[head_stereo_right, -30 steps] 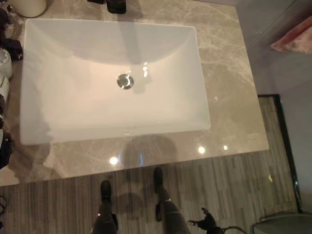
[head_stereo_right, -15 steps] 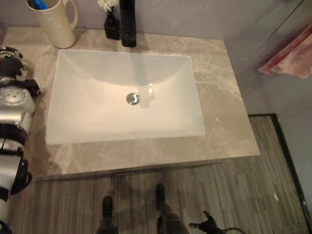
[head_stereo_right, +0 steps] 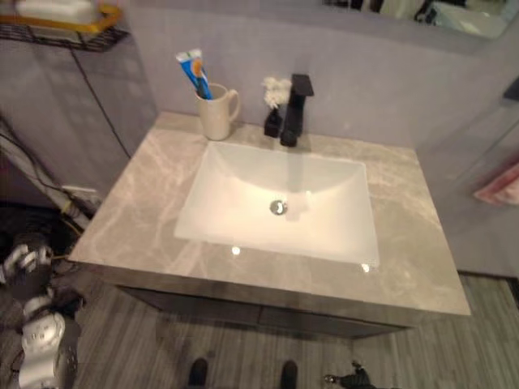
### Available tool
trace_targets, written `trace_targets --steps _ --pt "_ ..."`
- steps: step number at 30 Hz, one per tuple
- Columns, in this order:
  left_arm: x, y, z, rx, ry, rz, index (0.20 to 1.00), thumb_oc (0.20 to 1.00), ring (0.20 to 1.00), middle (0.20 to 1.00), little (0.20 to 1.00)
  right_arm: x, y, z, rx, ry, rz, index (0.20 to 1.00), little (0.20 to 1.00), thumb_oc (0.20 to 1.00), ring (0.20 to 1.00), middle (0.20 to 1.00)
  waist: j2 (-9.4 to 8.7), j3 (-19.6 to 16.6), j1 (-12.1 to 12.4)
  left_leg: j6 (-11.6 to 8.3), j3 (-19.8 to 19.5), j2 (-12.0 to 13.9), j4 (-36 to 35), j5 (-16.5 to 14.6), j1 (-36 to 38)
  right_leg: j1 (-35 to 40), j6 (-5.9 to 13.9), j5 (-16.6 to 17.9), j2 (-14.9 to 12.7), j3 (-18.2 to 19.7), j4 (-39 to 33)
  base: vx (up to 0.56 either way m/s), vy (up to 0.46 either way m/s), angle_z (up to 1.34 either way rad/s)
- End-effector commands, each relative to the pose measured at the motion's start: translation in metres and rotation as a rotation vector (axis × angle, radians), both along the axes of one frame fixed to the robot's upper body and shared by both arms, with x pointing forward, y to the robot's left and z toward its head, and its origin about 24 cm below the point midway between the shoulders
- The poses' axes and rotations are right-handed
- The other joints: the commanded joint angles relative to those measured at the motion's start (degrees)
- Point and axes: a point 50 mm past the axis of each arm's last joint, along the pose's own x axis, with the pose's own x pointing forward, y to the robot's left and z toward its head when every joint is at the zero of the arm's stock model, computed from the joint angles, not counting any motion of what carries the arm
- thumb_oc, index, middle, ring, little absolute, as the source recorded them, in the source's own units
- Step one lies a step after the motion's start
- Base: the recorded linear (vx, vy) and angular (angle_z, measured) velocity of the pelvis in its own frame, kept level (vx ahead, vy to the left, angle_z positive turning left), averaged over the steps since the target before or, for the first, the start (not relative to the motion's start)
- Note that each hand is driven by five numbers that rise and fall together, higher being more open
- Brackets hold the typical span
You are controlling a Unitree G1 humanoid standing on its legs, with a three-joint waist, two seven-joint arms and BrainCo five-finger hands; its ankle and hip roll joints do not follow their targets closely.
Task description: Put brush and paste in cup on sink, flatten towel.
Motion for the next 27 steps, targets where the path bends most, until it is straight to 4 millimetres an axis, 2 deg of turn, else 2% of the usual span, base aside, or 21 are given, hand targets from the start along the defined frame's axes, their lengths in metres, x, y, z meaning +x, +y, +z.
trace_targets --steps 1,2,4,5,6,7,8,9,10,11,13,16,18,20,22,23,24,25,26,27 --pt "0.018 0.002 0.01 0.038 -0.044 -0.045 0.2 0.2 0.2 0.2 0.2 0.02 0.003 0.005 0.0 -0.062 0.011 1.0 1.0 1.0 1.0 1.0 -0.98 1.1 -0.4 -0.05 4.4 -1.0 0.4 2.3 0.2 3.7 2.41 -0.6 -1.5 -1.6 0.4 -0.02 -0.021 0.25" --pt "0.013 -0.002 -0.007 -0.036 -0.006 -0.028 0.2 0.2 0.2 0.2 0.2 0.027 0.005 0.008 0.004 -0.085 0.03 1.0 1.0 1.0 1.0 1.0 -0.7 0.9 -0.1 -0.17 4.3 -0.9 0.4 2.7 0.3 4.0 2.3 -0.8 -1.4 -1.9 0.4 -0.02 -0.054 0.22" --pt "-0.008 -0.019 -0.057 -0.215 0.165 -0.028 0.2 0.2 0.2 0.2 0.2 0.036 0.006 0.012 0.008 -0.124 0.044 1.0 1.0 1.0 1.0 1.0 0.27 0.6 -0.1 -0.46 4.2 -0.3 0.4 3.5 1.2 5.3 1.72 -1.5 -0.6 -2.5 0.4 -0.01 -0.062 0.1" --pt "-0.008 -0.02 -0.058 -0.216 0.165 -0.029 0.2 0.2 0.2 0.2 0.2 0.036 0.006 0.012 0.007 -0.123 0.043 1.0 1.0 1.0 1.0 1.0 0.35 0.7 -0.1 -0.48 4.2 -0.2 0.4 3.5 1.3 5.4 1.71 -1.5 -0.6 -2.6 0.4 0.01 -0.056 0.01" --pt "-0.023 -0.033 -0.085 -0.334 0.261 -0.028 0.2 0.2 0.2 0.2 0.2 0.036 0.008 0.012 0.017 -0.126 0.059 1.0 1.0 1.0 1.0 1.0 0.98 0.5 -0.6 -0.54 4.5 0.3 0.4 3.8 2.0 6.1 1.36 -2.0 0.0 -2.6 0.5 0.0 -0.054 0.02" --pt "-0.031 -0.041 -0.097 -0.372 0.322 -0.049 0.247 0.247 0.247 0.247 0.247 0.036 0.01 0.012 0.026 -0.132 0.067 1.0 1.0 1.0 1.0 1.0 1.31 0.4 -1.0 -0.62 4.6 0.6 0.4 4.0 2.3 6.4 1.19 -2.2 0.3 -2.5 0.5 -0.02 -0.072 0.03" --pt "-0.042 -0.05 -0.115 -0.464 0.379 -0.026 0.595 0.595 0.595 0.595 0.595 0.034 0.009 0.012 0.027 -0.129 0.07 1.0 1.0 1.0 1.0 1.0 1.79 0.4 -1.4 -0.68 4.8 0.9 0.4 4.3 2.5 6.5 0.93 -2.5 0.7 -2.3 0.6 -0.04 -0.059 -0.03" --pt "-0.05 -0.06 -0.127 -0.554 0.409 0.0 0.774 0.774 0.774 0.774 0.774 0.034 0.009 0.012 0.029 -0.125 0.08 1.0 1.0 1.0 1.0 1.0 2.26 0.4 -2.1 -0.74 5.0 1.2 0.4 4.7 2.6 6.4 0.66 -2.6 1.2 -2.0 0.8 -0.04 -0.054 -0.07" --pt "-0.051 -0.068 -0.133 -0.572 0.455 -0.053 1.0 1.0 1.0 1.0 1.0 0.034 0.009 0.012 0.035 -0.129 0.087 1.0 1.0 1.0 1.0 1.0 2.71 0.4 -2.7 -0.8 5.2 1.6 0.4 4.9 2.8 6.3 0.48 -2.8 1.6 -1.8 0.9 -0.06 -0.061 -0.11" --pt "-0.059 -0.081 -0.143 -0.571 0.574 -0.161 1.0 1.0 1.0 1.0 1.0 0.036 0.008 0.015 0.056 -0.152 0.071 1.0 1.0 1.0 1.0 1.0 3.29 0.7 -3.5 -0.92 5.6 2.2 0.4 5.4 2.9 6.2 0.25 -3.0 2.1 -1.6 1.2 -0.06 -0.054 -0.13" --pt "-0.074 -0.101 -0.16 -0.622 0.712 -0.246 1.0 1.0 1.0 1.0 1.0 0.032 0.008 0.014 0.092 -0.154 0.05 1.0 1.0 1.0 1.0 1.0 4.09 0.8 -4.9 -0.94 6.3 3.1 0.4 5.8 3.4 6.2 -0.25 -3.8 3.2 -0.9 1.9 -0.05 -0.07 -0.1" --pt "-0.075 -0.126 -0.168 -0.661 0.798 -0.422 1.0 1.0 1.0 1.0 1.0 0.023 0.005 0.012 0.123 -0.132 0.043 1.0 1.0 1.0 1.0 1.0 4.74 1.1 -6.9 -1.09 7.2 4.6 0.4 6.2 4.4 5.8 -0.97 -5.1 5.0 0.5 3.5 -0.03 -0.089 -0.17" --pt "-0.078 -0.134 -0.172 -0.657 0.86 -0.513 1.0 1.0 1.0 1.0 1.0 0.015 0.003 0.01 0.141 -0.114 0.012 1.0 1.0 1.0 1.0 1.0 4.81 1.0 -8.0 -1.19 7.9 5.1 0.4 6.4 4.8 5.6 -1.36 -5.7 5.7 1.1 4.6 -0.03 -0.09 -0.48" --pt "-0.076 -0.137 -0.174 -0.622 0.904 -0.569 1.0 1.0 1.0 1.0 1.0 0.01 0.001 0.008 0.148 -0.101 -0.008 1.0 1.0 1.0 1.0 1.0 4.87 1.2 -8.6 -1.29 8.4 5.2 0.4 6.5 5.0 5.5 -1.58 -6.0 6.0 1.4 5.1 -0.04 -0.058 -0.31" --pt "-0.07 -0.14 -0.175 -0.555 0.973 -0.675 1.0 1.0 1.0 1.0 1.0 -0.001 -0.004 0.005 0.147 -0.066 -0.03 1.0 1.0 1.0 1.0 1.0 5.06 1.3 -10.2 -1.29 9.6 5.6 0.6 6.5 5.2 5.2 -1.89 -6.5 6.5 1.6 5.7 -0.03 -0.046 -0.18" --pt "-0.063 -0.146 -0.175 -0.447 1.029 -0.816 1.0 1.0 1.0 1.0 1.0 -0.011 -0.014 0.003 0.117 -0.014 -0.035 1.0 1.0 1.0 1.0 1.0 4.77 1.2 -10.4 -0.33 7.9 3.8 2.5 4.7 5.8 5.4 -2.02 -6.0 6.2 3.0 5.3 0.0 -0.02 -0.07" --pt "-0.063 -0.147 -0.175 -0.446 1.028 -0.816 1.0 1.0 1.0 1.0 1.0 -0.011 -0.014 0.003 0.117 -0.015 -0.035 1.0 1.0 1.0 1.0 1.0 4.75 1.3 -10.3 -0.31 7.9 3.8 2.6 4.6 5.9 5.5 -2.0 -6.0 6.2 3.0 5.3 -0.03 0.008 -0.18" --pt "-0.055 -0.149 -0.173 -0.408 1.022 -0.849 1.0 1.0 1.0 1.0 1.0 -0.013 -0.018 0.003 0.099 -0.001 -0.042 1.0 1.0 1.0 1.0 1.0 4.41 2.1 -9.8 0.43 3.7 1.8 4.8 3.0 4.8 5.4 -2.17 -5.7 5.9 3.9 5.2 -0.11 0.001 -0.38" --pt "-0.046 -0.15 -0.17 -0.37 1.017 -0.89 1.0 1.0 1.0 1.0 1.0 -0.01 -0.024 0.004 0.073 0.003 -0.038 1.0 1.0 1.0 1.0 1.0 3.8 2.8 -9.5 1.7 -2.0 -2.1 7.4 0.6 2.1 4.4 -2.18 -4.8 5.4 5.4 5.0 -0.13 0.013 -0.49" --pt "-0.044 -0.149 -0.169 -0.362 1.009 -0.889 1.0 1.0 1.0 1.0 1.0 -0.009 -0.028 0.004 0.062 0.012 -0.041 1.0 1.0 1.0 1.0 1.0 3.69 3.0 -9.5 2.3 -3.4 -3.4 8.6 -0.6 1.4 3.7 -2.04 -4.1 5.3 6.4 4.9 -0.1 0.01 -0.56"
